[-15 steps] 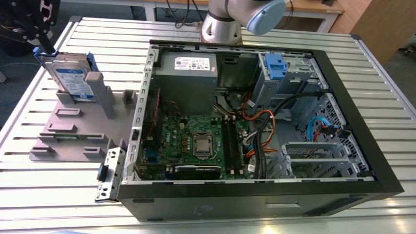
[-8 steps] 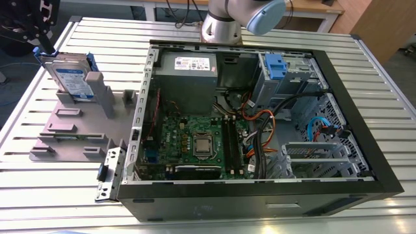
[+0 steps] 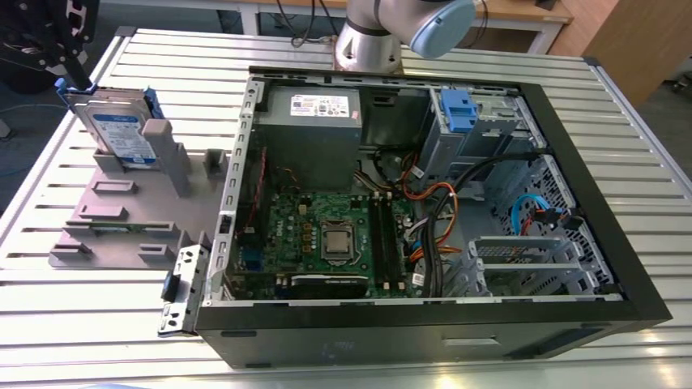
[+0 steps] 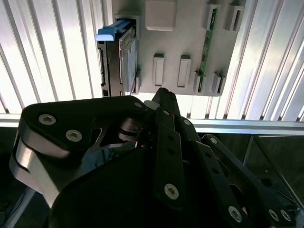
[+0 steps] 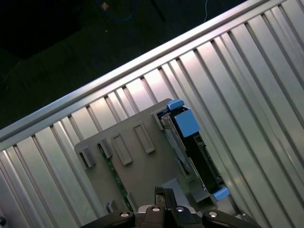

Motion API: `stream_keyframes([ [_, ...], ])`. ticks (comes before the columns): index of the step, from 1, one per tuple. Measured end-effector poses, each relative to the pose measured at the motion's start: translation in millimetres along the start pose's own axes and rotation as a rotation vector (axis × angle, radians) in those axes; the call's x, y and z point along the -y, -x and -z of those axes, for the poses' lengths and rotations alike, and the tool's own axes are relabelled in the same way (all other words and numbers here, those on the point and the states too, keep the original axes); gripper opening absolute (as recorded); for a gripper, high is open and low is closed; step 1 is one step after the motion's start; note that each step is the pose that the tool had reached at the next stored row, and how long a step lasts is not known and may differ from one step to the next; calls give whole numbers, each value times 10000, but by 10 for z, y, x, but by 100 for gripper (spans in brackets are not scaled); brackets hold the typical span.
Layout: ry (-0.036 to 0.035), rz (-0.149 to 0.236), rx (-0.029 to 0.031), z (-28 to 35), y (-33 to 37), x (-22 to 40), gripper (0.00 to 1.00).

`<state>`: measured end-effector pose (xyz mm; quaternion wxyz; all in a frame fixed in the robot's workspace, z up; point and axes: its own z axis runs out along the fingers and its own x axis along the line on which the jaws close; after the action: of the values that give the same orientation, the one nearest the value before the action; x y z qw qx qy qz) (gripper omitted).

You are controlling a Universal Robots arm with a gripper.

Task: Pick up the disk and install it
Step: 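Pick up the disk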

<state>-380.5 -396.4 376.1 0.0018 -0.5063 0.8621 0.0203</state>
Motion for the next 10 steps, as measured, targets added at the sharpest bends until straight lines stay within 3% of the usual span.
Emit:
stream_keyframes([
  [10, 4, 174, -6, 0, 0, 0, 11],
])
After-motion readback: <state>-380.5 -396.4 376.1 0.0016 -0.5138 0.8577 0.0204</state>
